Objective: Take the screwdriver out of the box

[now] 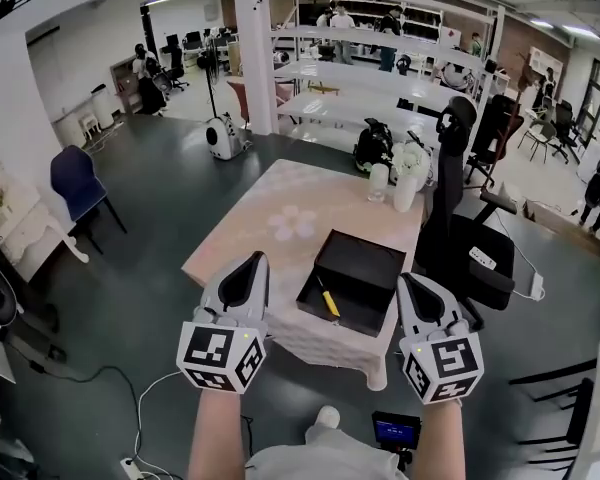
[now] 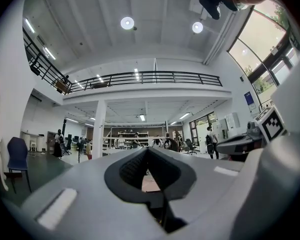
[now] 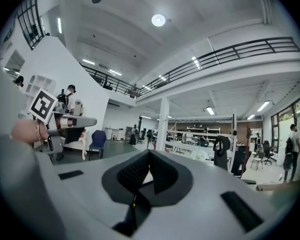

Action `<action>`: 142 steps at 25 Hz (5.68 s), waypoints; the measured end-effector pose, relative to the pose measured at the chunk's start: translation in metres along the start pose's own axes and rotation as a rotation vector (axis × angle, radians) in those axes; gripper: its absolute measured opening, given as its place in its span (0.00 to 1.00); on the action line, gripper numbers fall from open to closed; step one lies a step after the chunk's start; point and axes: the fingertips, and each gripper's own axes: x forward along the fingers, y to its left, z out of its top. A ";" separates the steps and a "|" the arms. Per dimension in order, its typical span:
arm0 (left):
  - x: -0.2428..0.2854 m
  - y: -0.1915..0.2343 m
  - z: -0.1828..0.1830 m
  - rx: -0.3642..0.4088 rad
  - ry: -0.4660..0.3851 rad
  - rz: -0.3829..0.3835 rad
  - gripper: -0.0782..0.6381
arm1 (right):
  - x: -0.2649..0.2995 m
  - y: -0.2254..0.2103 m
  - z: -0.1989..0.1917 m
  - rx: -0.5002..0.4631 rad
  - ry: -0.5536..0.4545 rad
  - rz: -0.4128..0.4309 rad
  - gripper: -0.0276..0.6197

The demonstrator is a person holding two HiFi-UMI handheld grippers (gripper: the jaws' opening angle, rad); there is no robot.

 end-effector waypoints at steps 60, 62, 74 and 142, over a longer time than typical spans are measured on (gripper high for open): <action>0.111 0.127 -0.109 -0.140 0.163 -0.031 0.11 | 0.192 0.071 -0.237 0.252 0.892 0.263 0.39; 0.110 0.129 -0.109 -0.142 0.162 -0.028 0.12 | 0.192 0.076 -0.255 0.245 0.963 0.275 0.38; 0.102 0.151 -0.112 -0.144 0.166 0.018 0.11 | 0.200 0.090 -0.318 0.246 1.245 0.262 0.34; 0.123 0.106 -0.072 -0.138 0.073 -0.069 0.11 | 0.184 0.026 -0.192 0.108 0.756 0.192 0.17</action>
